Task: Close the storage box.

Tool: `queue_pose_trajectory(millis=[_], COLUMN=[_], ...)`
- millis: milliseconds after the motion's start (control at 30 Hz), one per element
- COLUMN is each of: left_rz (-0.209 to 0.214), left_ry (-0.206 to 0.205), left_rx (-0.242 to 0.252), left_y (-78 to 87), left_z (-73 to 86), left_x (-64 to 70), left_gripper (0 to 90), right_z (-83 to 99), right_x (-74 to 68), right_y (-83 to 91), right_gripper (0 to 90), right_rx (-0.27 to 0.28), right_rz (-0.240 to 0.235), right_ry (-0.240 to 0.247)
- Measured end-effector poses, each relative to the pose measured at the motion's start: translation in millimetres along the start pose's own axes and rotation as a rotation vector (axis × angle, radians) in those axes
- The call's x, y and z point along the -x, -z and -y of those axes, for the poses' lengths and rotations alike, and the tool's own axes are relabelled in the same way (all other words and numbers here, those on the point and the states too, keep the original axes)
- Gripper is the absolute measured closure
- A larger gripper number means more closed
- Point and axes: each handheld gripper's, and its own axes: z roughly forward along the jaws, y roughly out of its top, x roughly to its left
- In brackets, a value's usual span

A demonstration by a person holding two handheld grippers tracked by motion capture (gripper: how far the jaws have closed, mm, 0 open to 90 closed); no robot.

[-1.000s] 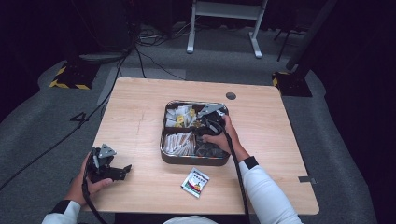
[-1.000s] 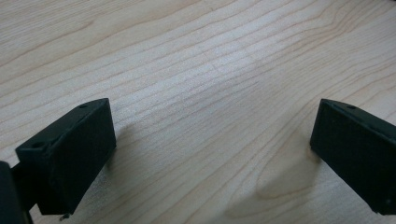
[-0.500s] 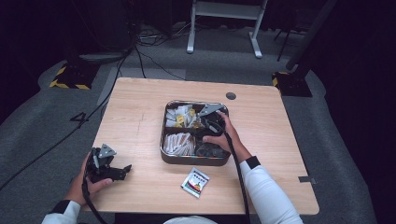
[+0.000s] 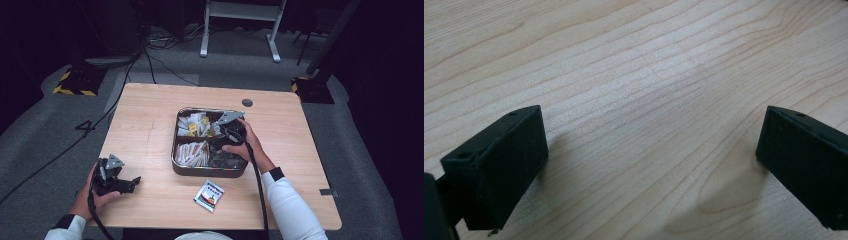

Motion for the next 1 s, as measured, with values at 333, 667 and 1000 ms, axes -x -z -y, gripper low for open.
queue_pose_trajectory(millis=[333,667,1000], left_rz=[0.000,0.000,0.000], left_ry=[0.000,0.001,0.000], left_rx=[0.000,0.000,0.000], left_y=[0.0,0.0,0.0], left_z=[0.0,0.0,0.0], left_x=[0.0,0.1,0.0], left_gripper=[0.4,0.4,0.4], right_z=[1.2,5.5,13.2], right_x=[-0.4,4.5,7.8], right_y=[9.0,22.6,38.8], right_gripper=[19.5,20.6,20.7], right_rx=[-0.003,-0.011,0.006], right_rz=[-0.001,0.021,0.036], right_ry=[0.009,-0.003,0.001])
